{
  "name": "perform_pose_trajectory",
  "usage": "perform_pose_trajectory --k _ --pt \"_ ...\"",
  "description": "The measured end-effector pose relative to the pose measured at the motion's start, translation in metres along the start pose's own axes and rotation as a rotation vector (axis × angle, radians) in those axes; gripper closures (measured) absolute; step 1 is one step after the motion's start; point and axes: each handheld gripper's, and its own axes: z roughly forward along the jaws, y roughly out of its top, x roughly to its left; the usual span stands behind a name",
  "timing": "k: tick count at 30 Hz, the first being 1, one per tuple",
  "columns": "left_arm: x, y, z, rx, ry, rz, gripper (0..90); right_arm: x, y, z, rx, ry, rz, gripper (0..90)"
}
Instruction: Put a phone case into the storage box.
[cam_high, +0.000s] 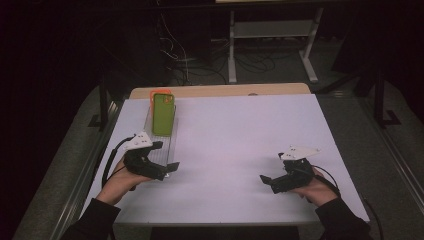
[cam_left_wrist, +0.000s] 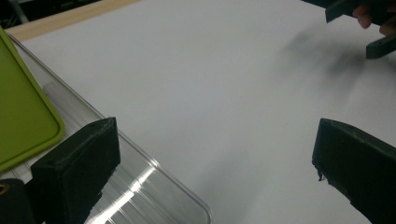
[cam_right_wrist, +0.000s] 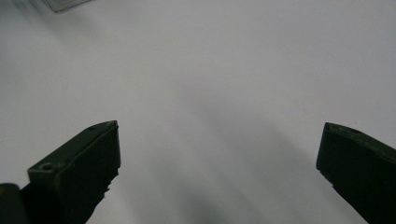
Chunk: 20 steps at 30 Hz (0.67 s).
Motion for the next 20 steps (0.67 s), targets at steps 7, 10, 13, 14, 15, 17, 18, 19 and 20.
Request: perform_pose_trajectory --k 7,10,13,14,15,17,18,19,20 --pt "-0.003 -0.015 -0.001 0.02 -0.011 0.003 0.5 0.001 0.003 -0.005 -0.014 -0.003 -0.004 0.0" --pt "-0.004 -0.019 -0.001 0.033 -0.012 0.011 0.5 0.002 0.005 -0.008 -0.026 -0.005 -0.009 0.0" --pt "-0.004 -0.02 0.0 0.039 -0.013 0.021 0.5 0.002 0.007 -0.008 -0.032 -0.006 -0.011 0.0" --pt "-0.004 -0.02 0.0 0.043 -0.012 0.022 0.5 0.002 0.007 -0.008 -0.032 -0.007 -0.013 0.0" --pt "-0.005 -0.02 0.0 0.039 -0.012 0.019 0.5 0.002 0.007 -0.008 -0.028 -0.005 -0.011 0.0" --pt "-0.005 -0.021 0.0 0.037 -0.015 0.02 0.5 0.002 0.007 -0.007 -0.028 -0.004 -0.011 0.0" --pt "-0.006 -0.021 0.0 0.038 -0.014 0.015 0.5 0.002 0.007 -0.008 -0.028 -0.005 -0.011 0.0" --pt "-0.005 -0.021 0.0 0.039 -0.014 0.016 0.5 0.002 0.007 -0.008 -0.03 -0.005 -0.008 0.0" --pt "-0.006 -0.021 0.0 0.037 -0.015 0.014 0.5 0.002 0.007 -0.008 -0.031 -0.006 -0.009 0.0"
